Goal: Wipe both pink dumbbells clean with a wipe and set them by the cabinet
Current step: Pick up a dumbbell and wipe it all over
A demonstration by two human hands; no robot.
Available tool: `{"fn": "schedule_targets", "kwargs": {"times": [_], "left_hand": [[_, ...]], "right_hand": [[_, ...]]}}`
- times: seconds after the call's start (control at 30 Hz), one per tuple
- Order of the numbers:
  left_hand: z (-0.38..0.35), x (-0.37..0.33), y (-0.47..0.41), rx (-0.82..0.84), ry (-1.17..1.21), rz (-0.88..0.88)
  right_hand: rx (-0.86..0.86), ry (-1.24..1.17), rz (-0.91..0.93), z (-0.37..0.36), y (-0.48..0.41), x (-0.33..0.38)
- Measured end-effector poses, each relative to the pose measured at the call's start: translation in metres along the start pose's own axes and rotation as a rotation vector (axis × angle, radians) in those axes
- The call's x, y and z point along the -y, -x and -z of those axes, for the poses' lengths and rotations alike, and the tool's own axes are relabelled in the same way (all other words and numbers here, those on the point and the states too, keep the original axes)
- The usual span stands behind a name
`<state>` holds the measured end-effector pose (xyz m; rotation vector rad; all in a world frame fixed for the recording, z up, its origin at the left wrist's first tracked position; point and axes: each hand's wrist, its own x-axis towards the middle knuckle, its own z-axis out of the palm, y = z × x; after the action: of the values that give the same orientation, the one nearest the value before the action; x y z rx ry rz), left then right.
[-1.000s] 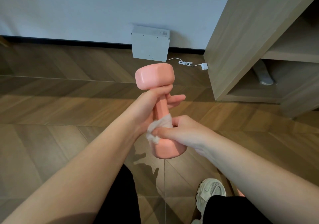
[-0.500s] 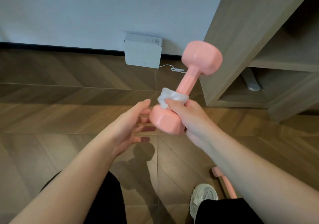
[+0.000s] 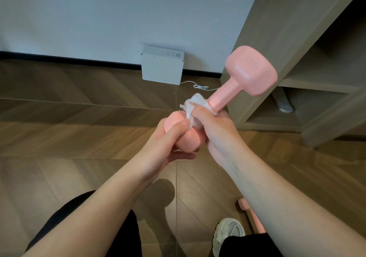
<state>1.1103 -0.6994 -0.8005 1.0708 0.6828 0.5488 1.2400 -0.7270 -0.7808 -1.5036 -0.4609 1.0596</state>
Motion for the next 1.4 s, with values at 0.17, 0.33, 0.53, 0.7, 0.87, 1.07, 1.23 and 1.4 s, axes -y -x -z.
{"fn": "schedule_targets", "kwargs": {"times": [0.17,0.33,0.53,0.7,0.87,1.07,1.23,1.4], "left_hand": [[0.002,0.000,-0.001,-0.032,-0.054,-0.028],[0.005,0.008,0.002,0.025,-0.040,0.021],[0.022,0.002,0.003,0.090,0.000,0.120],[0.023,0.005,0.003,0.006,-0.172,-0.064],[0.027,0.010,0.006,-0.251,-0.626,-0.382],[0.021,0.015,0.008,-0.258,-0.619,-0.422],[0.021,0.009,0.003,-0.093,-0.204,-0.147],[0.022,0.002,-0.002,0.121,0.321,0.248]], "right_hand": [[0.001,-0.271,0.080,-0.001,-0.004,0.018],[0.062,-0.612,0.127,0.006,-0.015,0.032],[0.286,-0.688,0.032,0.004,-0.017,0.027],[0.180,-0.595,0.041,-0.004,-0.016,0.029],[0.128,-0.684,-0.030,-0.005,-0.019,0.025],[0.179,-0.751,0.071,-0.004,-0.018,0.027],[0.077,-0.790,0.050,-0.003,-0.018,0.028],[0.123,-0.793,0.084,-0.002,-0.020,0.027]]}}
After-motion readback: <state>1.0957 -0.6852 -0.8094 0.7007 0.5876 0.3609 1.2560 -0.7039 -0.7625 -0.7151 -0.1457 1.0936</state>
